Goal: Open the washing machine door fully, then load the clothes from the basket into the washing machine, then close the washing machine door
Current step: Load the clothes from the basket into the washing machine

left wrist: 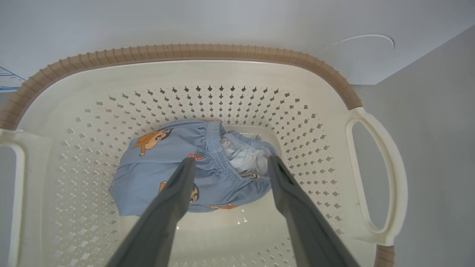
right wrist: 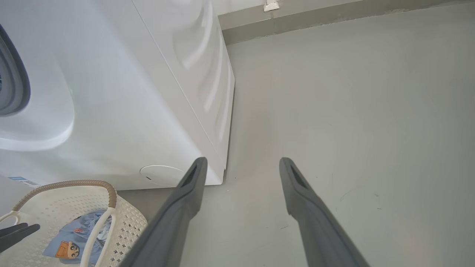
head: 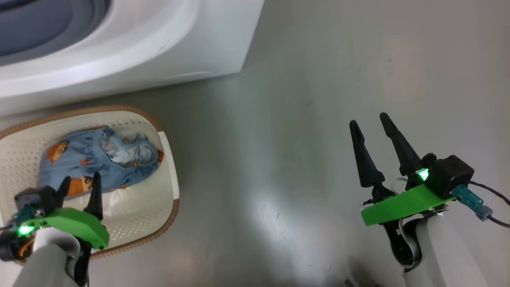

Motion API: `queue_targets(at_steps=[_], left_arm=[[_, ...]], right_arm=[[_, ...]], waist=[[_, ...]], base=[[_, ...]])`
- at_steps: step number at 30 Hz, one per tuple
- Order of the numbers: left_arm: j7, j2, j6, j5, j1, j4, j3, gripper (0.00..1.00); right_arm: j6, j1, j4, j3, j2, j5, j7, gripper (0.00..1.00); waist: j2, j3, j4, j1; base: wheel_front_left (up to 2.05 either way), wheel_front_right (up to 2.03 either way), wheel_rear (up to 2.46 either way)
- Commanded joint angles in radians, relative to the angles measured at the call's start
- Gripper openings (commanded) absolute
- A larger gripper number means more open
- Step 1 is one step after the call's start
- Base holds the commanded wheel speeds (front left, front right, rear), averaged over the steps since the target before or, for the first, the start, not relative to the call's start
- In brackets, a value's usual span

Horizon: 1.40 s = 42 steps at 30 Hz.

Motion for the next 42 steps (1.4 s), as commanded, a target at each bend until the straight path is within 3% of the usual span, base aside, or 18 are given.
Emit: queue_targets(at_steps=[1,16,25,42], left_arm=[[-0.008,0.047,-0.003,-0.01,-0.009,0.006,0.019,1.0],[-0.008,0.135,-0.003,-0.087,-0.185,0.138,-0.075,1.0],[0.04,0.156,-0.003,-0.154,-0.271,0.196,-0.17,1.0],[0.129,0.212,-0.002,-0.135,-0.409,0.347,-0.261,1.0]], right_arm=[[0.002,0.005,-0.027,0.025,0.004,0.014,-0.005,1.0],[0.002,-0.014,-0.053,0.032,0.004,0.021,-0.005,1.0],[0.002,-0.018,-0.069,0.036,0.004,0.024,-0.005,1.0],[0.002,-0.01,-0.101,0.03,0.004,0.04,-0.005,1.0]], waist=[[0.0,0.045,-0.001,0.0],[0.0,0.182,-0.005,0.0],[0.0,0.227,-0.013,0.0],[0.0,0.281,-0.043,0.0]], base=[[0.0,0.0,0.0],[0.0,0.0,0.0],[0.0,0.0,0.0],[0.0,0.0,0.0]])
